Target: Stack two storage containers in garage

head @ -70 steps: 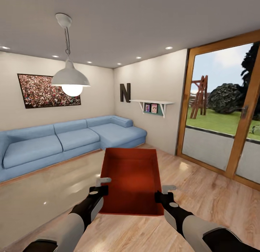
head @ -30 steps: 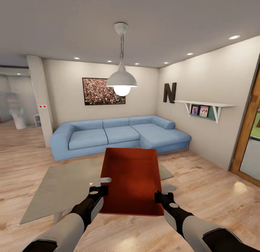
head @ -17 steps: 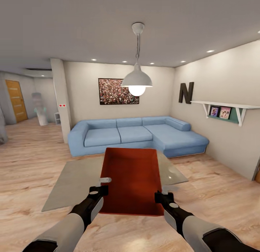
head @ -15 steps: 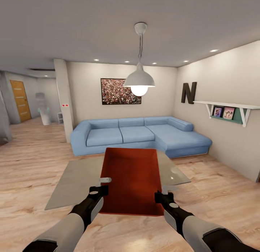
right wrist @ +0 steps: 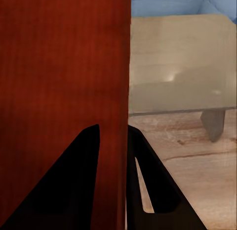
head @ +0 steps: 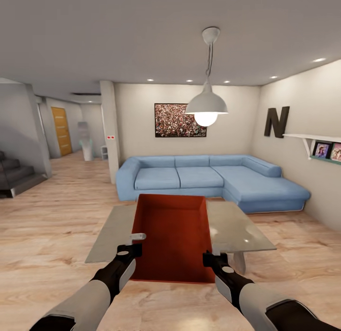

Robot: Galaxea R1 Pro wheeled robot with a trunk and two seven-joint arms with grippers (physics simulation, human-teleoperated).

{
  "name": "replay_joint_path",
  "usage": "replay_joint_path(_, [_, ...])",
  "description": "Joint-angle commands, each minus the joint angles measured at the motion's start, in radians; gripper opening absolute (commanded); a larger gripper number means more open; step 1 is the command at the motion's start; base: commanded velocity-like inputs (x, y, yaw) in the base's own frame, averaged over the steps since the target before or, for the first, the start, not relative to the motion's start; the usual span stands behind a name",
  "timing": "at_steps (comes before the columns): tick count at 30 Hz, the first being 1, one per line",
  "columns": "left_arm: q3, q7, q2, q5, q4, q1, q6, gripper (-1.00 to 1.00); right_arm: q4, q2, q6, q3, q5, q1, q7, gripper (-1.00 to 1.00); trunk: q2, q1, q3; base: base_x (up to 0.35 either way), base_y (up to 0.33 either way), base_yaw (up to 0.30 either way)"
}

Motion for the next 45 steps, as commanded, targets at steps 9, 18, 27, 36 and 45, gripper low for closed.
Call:
replay_joint_path(9, [0.053, 0.013, 0.008, 0.005, 0.000, -0.001, 0.008, -1.00, -0.004, -0.006, -0.005, -0.033, -0.006, -0.001, -0.006, -1.00, -0.001, 0.000, -0.001, 0.000, 0.000, 0.300])
replay_joint_path(18, [0.053, 0.013, 0.008, 0.005, 0.000, -0.001, 0.008, -1.00, -0.004, -0.006, -0.005, -0.033, -0.006, -0.001, -0.006, -1.00, -0.001, 0.000, -0.001, 0.000, 0.000, 0.300])
replay_joint_path(27, [0.053, 0.013, 0.008, 0.005, 0.000, -0.001, 0.008, -1.00, -0.004, -0.006, -0.006, -0.033, -0.006, -0.001, -0.006, -1.00, -0.001, 0.000, -0.001, 0.000, 0.000, 0.300])
replay_joint_path(36, [0.053, 0.013, 0.009, 0.005, 0.000, -0.001, 0.008, -1.00, -0.004, -0.006, -0.005, -0.033, -0.006, -0.001, -0.006, -1.00, -0.001, 0.000, -0.001, 0.000, 0.000, 0.300])
replay_joint_path(45, [0.053, 0.013, 0.008, 0.005, 0.000, -0.001, 0.008, -1.00, -0.004, -0.006, -0.006, -0.033, -0.006, -0.001, -0.005, -1.00, -0.001, 0.000, -0.001, 0.000, 0.000, 0.300])
